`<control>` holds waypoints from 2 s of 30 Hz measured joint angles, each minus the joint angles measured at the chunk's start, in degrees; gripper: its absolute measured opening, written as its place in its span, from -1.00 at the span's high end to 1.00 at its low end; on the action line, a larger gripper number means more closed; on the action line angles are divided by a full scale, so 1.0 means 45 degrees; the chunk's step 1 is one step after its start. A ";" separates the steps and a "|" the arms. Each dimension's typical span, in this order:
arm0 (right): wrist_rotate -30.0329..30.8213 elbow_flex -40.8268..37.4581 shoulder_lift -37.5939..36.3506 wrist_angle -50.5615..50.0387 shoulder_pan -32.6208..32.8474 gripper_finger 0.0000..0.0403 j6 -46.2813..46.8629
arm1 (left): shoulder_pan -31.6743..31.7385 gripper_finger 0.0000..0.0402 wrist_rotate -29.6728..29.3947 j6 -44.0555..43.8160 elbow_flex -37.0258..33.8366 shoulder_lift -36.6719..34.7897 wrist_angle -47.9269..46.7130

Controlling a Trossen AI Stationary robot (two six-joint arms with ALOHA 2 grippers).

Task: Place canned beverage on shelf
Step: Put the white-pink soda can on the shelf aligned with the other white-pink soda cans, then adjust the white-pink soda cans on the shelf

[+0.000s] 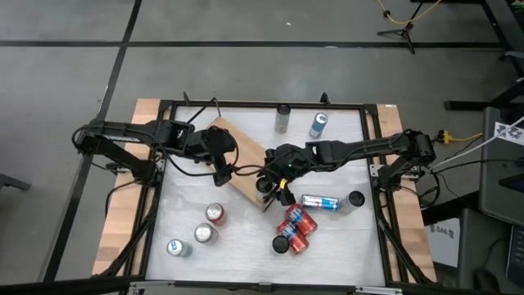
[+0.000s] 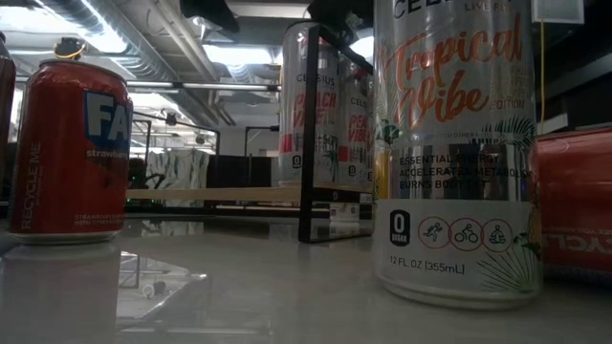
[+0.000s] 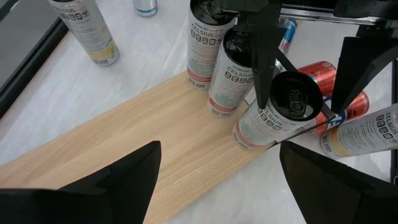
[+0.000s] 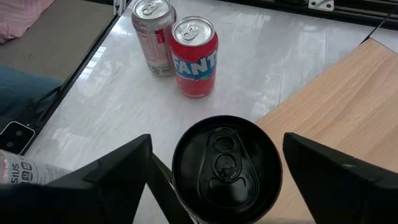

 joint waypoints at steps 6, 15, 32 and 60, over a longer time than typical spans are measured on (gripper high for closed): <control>0.0310 0.1298 -0.0015 -0.1782 0.0000 -0.77 -0.0456 | 0.0000 -0.60 0.0000 0.0004 0.0000 0.0004 0.0000; 0.2821 0.3441 -0.0019 -0.5484 0.0000 -0.77 -0.1952 | -0.0005 -0.60 0.0004 0.0004 0.0000 0.0005 0.0000; 0.0689 0.3315 0.0010 -0.6311 -0.1448 -0.77 -0.2744 | -0.0010 -0.60 0.0001 0.0004 0.0000 0.0005 0.0005; 0.1105 0.2290 0.0219 -0.5877 -0.1418 -0.69 -0.2744 | -0.0005 -0.60 0.0000 0.0004 0.0000 0.0005 0.0019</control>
